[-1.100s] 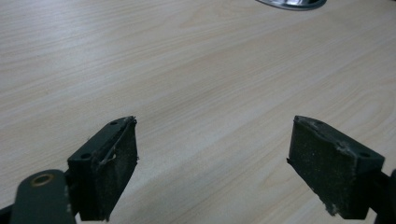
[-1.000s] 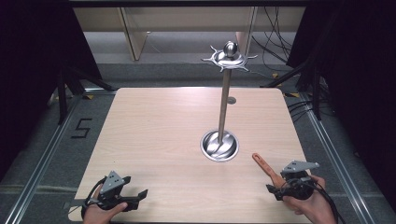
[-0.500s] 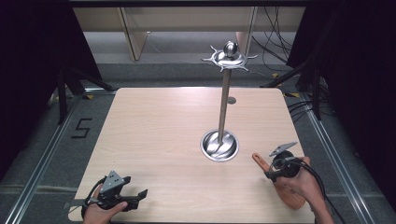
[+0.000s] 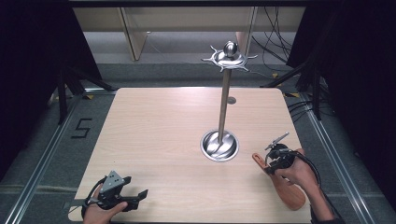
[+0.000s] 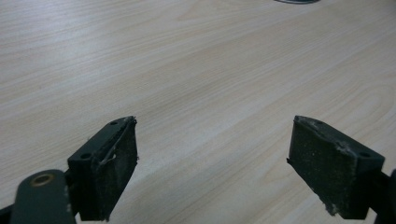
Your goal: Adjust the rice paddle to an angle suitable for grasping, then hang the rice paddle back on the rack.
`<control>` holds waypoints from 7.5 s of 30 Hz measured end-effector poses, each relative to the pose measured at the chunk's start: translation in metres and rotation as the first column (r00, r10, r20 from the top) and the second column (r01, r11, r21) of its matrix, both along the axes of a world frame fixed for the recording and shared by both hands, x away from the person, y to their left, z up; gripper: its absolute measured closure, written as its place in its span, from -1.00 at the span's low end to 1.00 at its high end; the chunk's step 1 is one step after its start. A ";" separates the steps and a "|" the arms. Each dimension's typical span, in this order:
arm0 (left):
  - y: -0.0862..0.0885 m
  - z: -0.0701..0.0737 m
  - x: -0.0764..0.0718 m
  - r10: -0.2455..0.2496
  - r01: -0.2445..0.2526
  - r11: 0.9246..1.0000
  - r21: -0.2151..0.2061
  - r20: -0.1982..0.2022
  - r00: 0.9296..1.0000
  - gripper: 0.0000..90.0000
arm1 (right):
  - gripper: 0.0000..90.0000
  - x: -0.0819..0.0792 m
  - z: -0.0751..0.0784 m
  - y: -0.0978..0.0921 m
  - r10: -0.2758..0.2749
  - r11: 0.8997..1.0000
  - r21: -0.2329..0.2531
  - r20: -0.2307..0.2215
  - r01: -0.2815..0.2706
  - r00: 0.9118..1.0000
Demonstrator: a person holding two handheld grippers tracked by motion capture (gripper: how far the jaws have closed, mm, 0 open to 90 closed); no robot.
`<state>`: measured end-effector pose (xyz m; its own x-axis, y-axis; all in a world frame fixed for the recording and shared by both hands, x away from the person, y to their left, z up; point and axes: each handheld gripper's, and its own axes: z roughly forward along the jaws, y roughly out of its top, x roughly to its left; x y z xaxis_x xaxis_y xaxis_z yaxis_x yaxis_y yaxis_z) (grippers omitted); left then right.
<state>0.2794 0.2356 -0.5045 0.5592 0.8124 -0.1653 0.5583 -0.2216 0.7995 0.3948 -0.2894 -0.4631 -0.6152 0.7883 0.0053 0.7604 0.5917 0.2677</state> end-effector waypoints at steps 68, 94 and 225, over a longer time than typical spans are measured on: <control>0.002 0.000 0.000 -0.004 0.003 0.999 -0.035 -0.014 1.000 -0.67 | 0.49 -0.021 0.075 -0.017 -0.003 0.967 0.251 0.209 -0.051 0.978; 0.002 -0.001 -0.001 -0.016 0.015 0.999 -0.037 -0.010 1.000 -0.67 | 0.49 -0.032 0.116 -0.007 0.001 0.890 0.404 0.461 -0.211 0.888; 0.001 -0.001 -0.002 -0.017 0.017 1.000 -0.020 -0.019 1.000 -0.67 | 0.48 0.003 0.222 0.060 -0.061 0.803 0.484 0.646 -0.347 0.761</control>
<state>0.2773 0.2369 -0.5060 0.5696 0.7991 -0.1926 0.5702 -0.2154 0.7928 0.3976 -0.2298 -0.2407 -0.7446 0.6674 -0.0126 0.2264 0.2703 0.9358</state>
